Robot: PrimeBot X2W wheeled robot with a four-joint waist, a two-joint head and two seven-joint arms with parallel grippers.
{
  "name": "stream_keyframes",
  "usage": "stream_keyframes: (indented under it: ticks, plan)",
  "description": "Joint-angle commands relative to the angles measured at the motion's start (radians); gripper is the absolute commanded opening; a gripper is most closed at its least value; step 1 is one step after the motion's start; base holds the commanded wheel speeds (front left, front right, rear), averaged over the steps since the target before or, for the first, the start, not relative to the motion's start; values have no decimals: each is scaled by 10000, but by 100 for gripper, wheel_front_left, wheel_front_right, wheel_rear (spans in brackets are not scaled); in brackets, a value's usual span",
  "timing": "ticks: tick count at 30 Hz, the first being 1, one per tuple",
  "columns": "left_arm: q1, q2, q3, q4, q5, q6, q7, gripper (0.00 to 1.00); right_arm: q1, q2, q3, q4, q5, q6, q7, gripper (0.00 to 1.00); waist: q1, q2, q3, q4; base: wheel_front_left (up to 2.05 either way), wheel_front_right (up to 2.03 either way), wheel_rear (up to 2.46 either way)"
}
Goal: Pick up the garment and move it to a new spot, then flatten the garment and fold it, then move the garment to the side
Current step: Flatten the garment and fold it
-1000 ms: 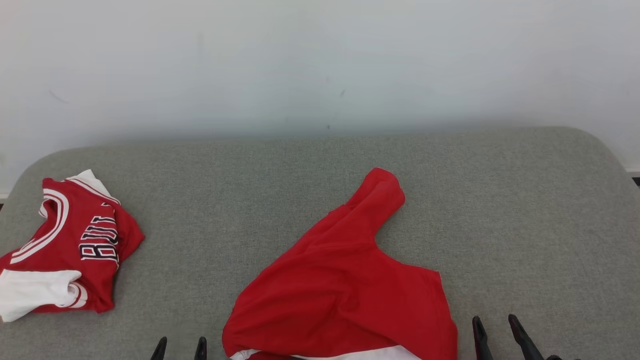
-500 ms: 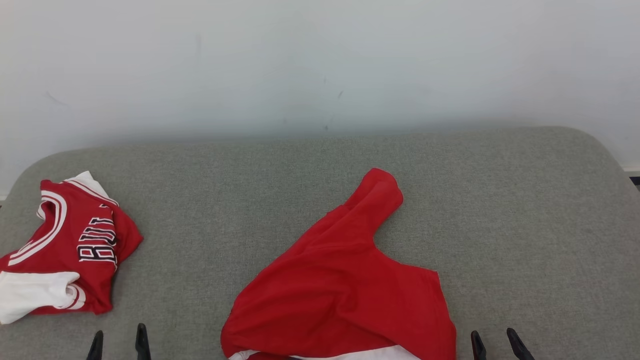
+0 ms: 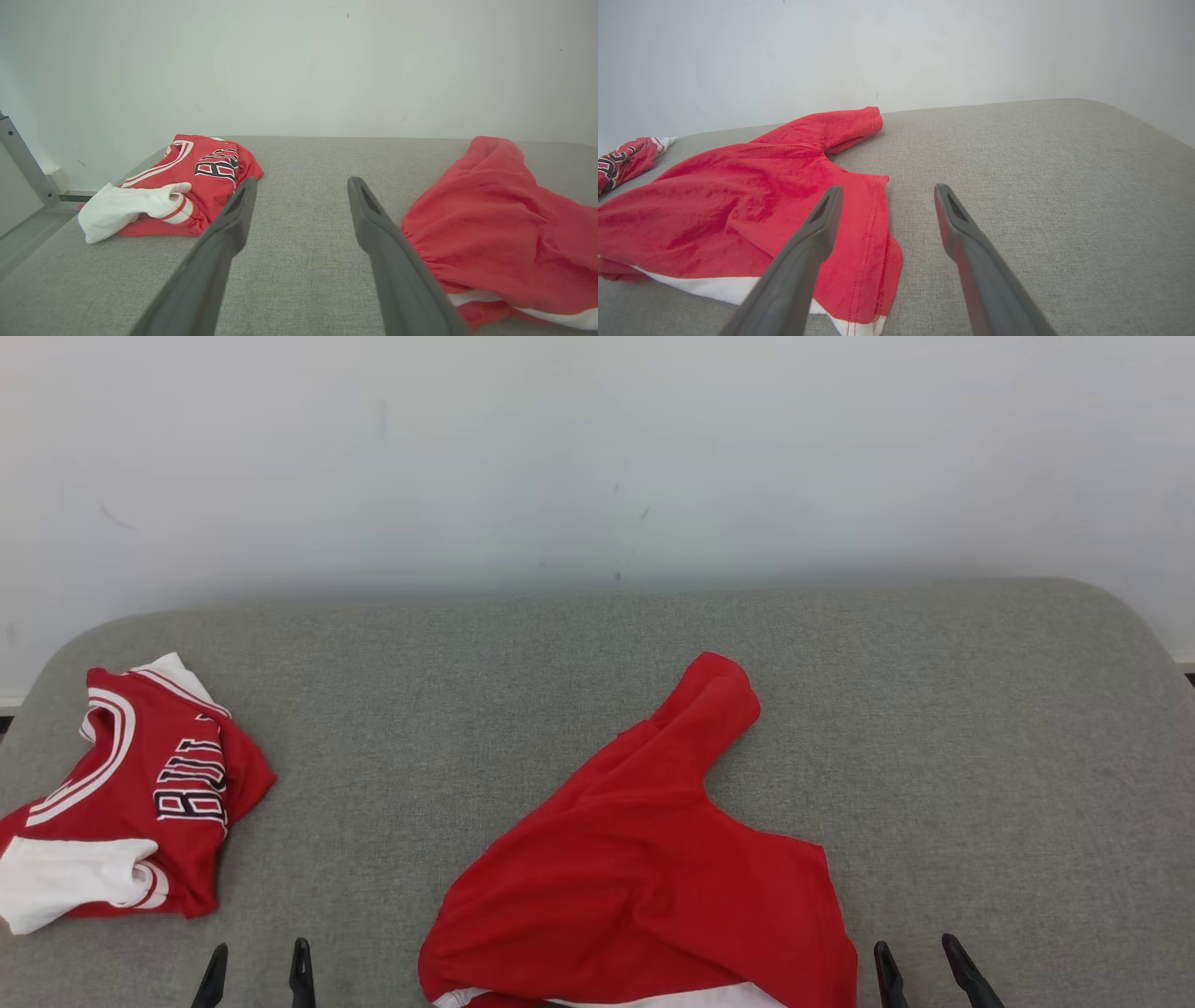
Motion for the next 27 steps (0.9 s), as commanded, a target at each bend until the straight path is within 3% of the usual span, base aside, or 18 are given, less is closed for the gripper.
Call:
stream_keyframes:
  ticks: [1,7,14,27]
  plan:
    - [126,48,-15,8,59,21,-34,100,17,-20,37,11,-47,-23,-3,100,0,0,-4,7,0,0,0]
    - [204,379,-636,191,-81,14,-34,100,54,-119,162,190,-104,-23,-3,100,0,0,1,8,0,0,0]
    - [258,1097,-2314,1034,-805,17,-34,100,135,-516,810,867,1,-23,31,100,0,0,52,-18,0,0,0]
    - [-1193,1743,-4462,3127,-2028,17,-34,100,-729,-721,1808,2838,181,-23,43,100,0,0,327,15,0,0,0]
